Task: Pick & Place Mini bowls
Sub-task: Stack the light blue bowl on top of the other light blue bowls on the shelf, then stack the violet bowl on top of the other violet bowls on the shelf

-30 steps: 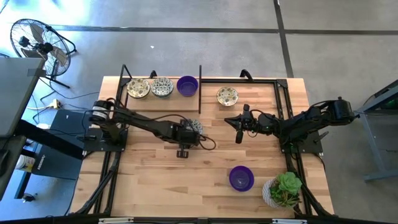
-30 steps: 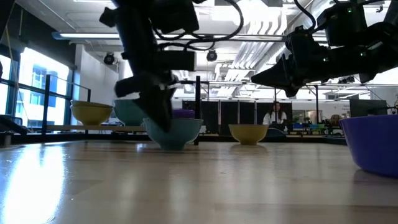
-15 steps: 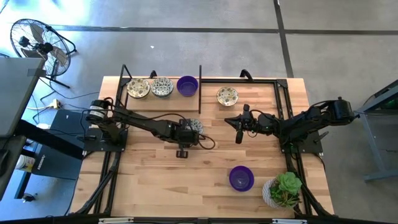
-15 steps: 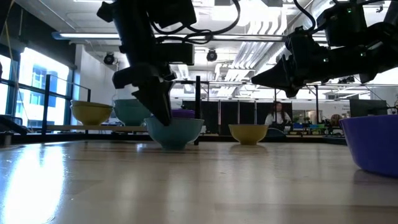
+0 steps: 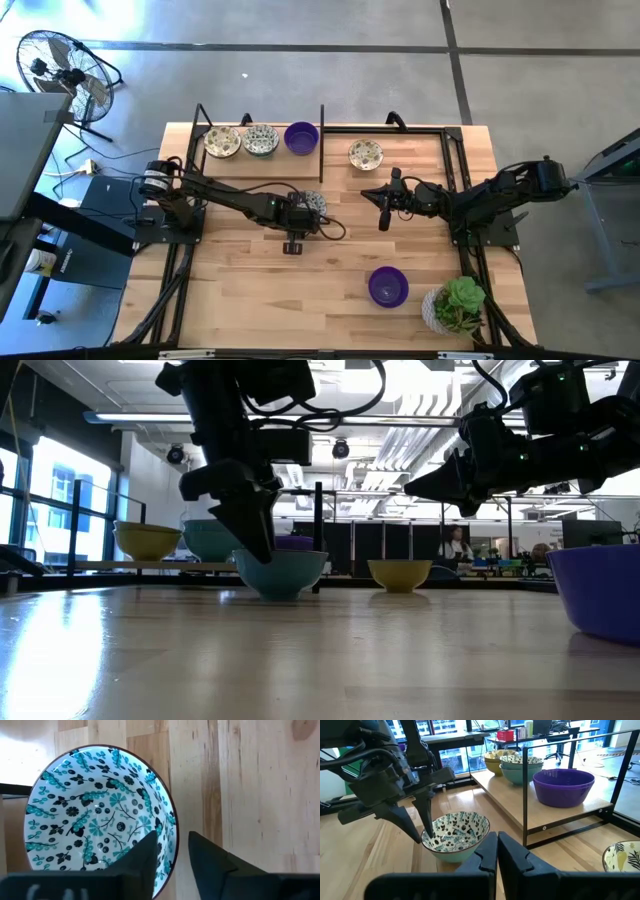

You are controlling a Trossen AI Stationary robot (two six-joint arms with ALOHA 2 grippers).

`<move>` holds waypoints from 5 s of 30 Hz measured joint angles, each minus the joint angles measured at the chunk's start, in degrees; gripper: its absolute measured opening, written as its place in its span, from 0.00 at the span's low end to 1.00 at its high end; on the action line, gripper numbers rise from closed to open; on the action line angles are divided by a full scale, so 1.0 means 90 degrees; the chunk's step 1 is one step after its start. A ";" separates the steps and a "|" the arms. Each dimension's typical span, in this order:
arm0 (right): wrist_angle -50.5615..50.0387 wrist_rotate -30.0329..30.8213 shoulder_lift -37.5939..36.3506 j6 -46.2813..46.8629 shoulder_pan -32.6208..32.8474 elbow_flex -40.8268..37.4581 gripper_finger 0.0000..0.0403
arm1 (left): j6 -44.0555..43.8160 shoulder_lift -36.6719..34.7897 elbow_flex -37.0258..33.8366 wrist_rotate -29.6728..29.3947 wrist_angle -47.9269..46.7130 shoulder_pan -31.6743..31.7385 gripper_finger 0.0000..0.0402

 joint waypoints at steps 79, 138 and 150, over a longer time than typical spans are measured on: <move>0.0075 -0.0051 0.0027 0.0000 0.0002 0.0000 0.00 | 0.1515 -0.1524 0.0806 0.0621 -0.2500 0.4725 0.01; 0.0016 -0.0051 0.0029 -0.0019 0.0001 0.0000 0.00 | 0.1684 -0.1695 0.0806 0.0500 -0.3045 0.4789 0.14; 0.0017 -0.0051 0.0029 0.0000 0.0000 0.0000 0.00 | 0.1707 -0.1695 0.0806 0.0484 -0.2945 0.4789 0.01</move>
